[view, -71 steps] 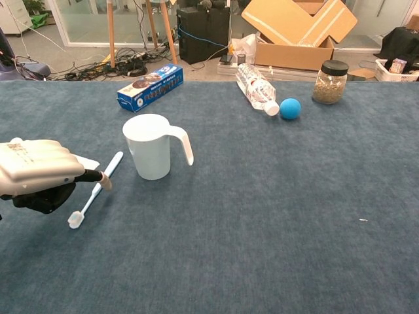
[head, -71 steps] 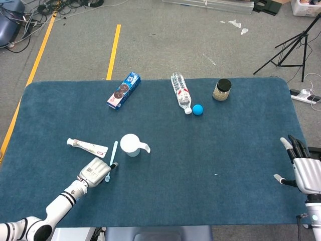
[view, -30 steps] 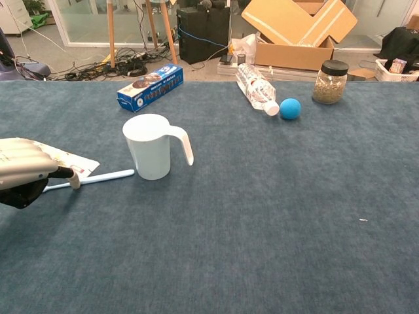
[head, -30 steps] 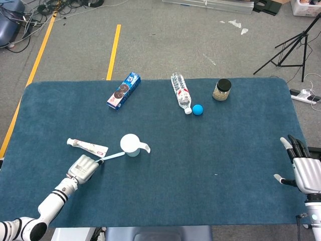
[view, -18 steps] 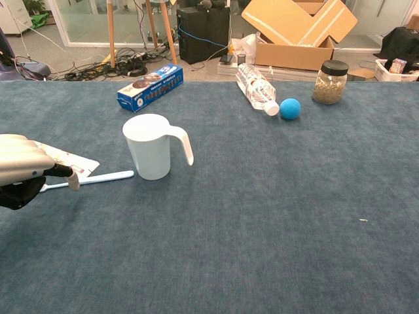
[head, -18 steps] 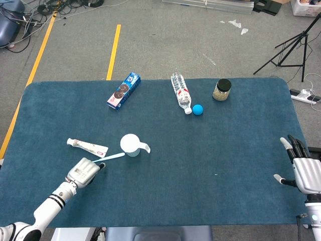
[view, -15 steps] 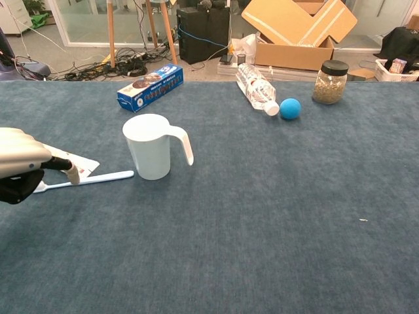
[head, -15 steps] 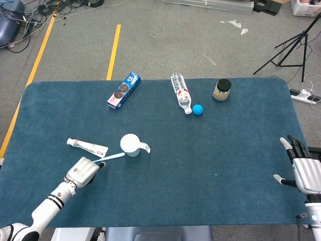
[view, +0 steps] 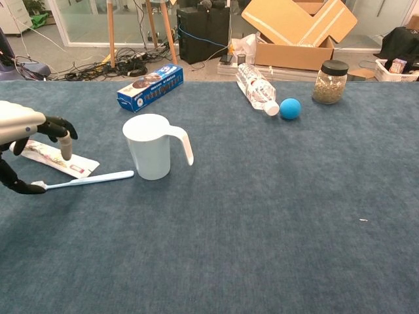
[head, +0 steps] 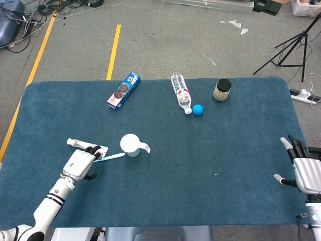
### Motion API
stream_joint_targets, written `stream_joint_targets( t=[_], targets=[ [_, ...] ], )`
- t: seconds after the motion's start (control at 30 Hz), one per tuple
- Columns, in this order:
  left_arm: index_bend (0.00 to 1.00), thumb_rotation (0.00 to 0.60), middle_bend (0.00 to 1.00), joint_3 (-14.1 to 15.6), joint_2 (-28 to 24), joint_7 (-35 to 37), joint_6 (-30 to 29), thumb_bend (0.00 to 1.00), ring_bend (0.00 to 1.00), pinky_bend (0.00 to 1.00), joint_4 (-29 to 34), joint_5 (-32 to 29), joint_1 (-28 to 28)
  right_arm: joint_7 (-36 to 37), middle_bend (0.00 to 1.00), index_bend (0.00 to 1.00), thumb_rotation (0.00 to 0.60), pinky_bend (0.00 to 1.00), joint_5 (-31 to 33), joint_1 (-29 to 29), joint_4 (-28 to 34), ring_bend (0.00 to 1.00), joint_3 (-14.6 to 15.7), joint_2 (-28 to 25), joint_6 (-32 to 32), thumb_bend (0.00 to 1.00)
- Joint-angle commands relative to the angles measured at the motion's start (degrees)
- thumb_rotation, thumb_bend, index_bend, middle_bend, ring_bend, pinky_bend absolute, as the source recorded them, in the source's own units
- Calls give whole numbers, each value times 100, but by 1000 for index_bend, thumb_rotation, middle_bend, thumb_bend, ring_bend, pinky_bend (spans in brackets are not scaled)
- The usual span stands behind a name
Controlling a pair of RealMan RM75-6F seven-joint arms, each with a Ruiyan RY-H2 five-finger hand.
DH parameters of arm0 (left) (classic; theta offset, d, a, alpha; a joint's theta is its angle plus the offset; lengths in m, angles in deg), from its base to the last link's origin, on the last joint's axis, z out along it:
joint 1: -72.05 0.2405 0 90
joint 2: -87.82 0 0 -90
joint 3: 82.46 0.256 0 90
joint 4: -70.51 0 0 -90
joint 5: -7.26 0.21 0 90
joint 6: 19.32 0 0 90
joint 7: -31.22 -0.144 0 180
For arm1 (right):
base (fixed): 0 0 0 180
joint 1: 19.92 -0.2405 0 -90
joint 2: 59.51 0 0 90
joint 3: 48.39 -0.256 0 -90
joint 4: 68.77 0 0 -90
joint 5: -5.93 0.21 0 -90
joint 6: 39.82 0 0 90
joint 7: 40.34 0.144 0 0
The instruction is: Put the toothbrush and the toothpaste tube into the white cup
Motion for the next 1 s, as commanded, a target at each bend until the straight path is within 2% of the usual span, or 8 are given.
stream_joint_targets(
  t=[0.03,0.07,0.13,0.17,0.33,0.57,1.0],
  targets=[
    [396,600,673,-137,188,-59,-164,56,662,836,-108,83,1,-4,18,3,600,501,2,-4,1,56,2,0,-11,0],
    [400,600,827,-181,282,-136,-207,43,775,925,-157,67,-9,-4,18,5,600,501,1,-6,2,56,2,-1,-14,0],
    [415,600,968,-258,416,-264,-248,30,920,993,-238,41,-47,-1,20,12,600,501,-6,-4,4,56,3,-3,-8,0],
    [429,600,997,-301,480,-299,-251,29,971,1000,-267,2,-66,4,21,16,600,501,-9,-2,5,56,3,-5,-3,0],
    [491,600,1000,-543,820,-397,-210,29,1000,1000,-492,-278,-176,54,24,19,600,501,-14,14,10,56,-10,-32,34,0],
    [449,600,1000,-680,1037,-525,189,29,1000,1000,-559,-926,-350,104,25,24,600,501,-10,12,7,56,-15,-56,18,0],
    [449,600,1000,-846,1620,-661,85,28,1000,1000,-1213,-1513,-467,171,31,30,600,501,-14,24,13,56,-23,-93,30,0]
  ],
)
